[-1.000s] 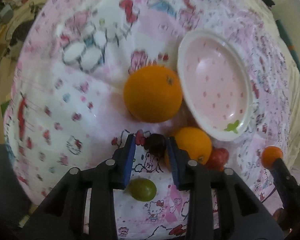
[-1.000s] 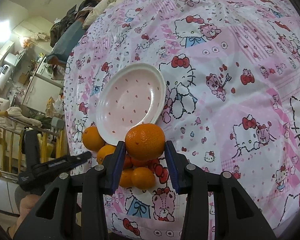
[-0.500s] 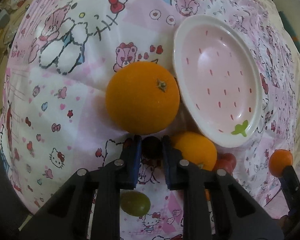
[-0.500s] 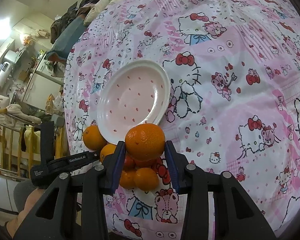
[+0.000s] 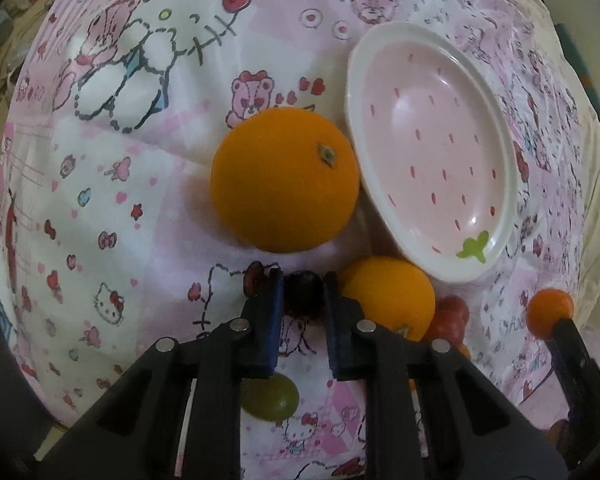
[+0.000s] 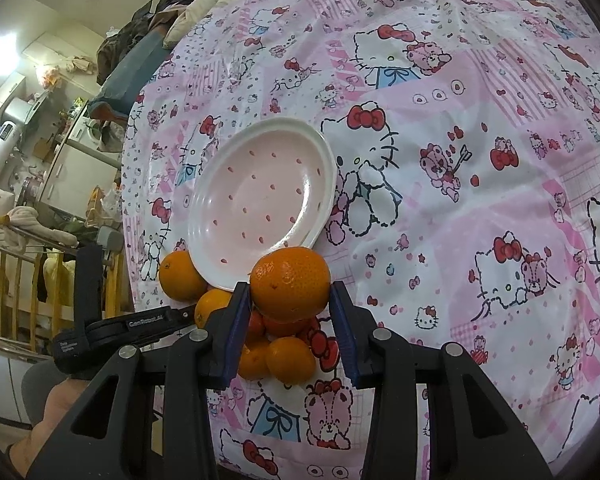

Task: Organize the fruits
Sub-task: 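Grasp the black grape beside the large orange with the left tool while the right holds the tangerine, then carry the grape with the left tool while the right sets the tangerine on the plate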

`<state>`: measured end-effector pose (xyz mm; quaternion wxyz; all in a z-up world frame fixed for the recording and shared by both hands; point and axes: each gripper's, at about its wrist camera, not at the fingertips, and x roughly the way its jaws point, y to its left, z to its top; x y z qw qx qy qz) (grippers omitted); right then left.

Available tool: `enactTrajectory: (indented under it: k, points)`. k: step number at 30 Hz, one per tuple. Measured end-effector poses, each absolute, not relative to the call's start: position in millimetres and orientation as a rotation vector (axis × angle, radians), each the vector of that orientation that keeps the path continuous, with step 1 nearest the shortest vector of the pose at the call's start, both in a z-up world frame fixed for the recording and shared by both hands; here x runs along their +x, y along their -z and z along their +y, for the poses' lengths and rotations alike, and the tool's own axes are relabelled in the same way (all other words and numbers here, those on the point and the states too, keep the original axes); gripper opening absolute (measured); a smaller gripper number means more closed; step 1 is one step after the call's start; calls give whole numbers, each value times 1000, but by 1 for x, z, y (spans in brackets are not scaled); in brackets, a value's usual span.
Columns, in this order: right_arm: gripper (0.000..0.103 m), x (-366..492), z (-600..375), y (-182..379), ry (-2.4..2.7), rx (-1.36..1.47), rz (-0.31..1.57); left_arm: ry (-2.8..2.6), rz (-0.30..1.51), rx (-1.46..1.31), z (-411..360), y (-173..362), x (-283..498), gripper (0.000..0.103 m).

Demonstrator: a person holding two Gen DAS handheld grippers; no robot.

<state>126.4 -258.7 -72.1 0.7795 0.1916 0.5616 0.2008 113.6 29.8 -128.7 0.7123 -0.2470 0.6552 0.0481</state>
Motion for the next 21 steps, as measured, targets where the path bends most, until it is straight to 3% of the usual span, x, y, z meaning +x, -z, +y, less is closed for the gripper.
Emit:
enactTrajectory:
  k: [13, 21]
  points:
    - [42, 133, -265, 67, -458, 431, 1212, 10, 1259, -410, 23, 37, 125, 15]
    - [42, 168, -245, 69, -480, 364, 1222, 20, 1238, -297, 16, 37, 178, 15]
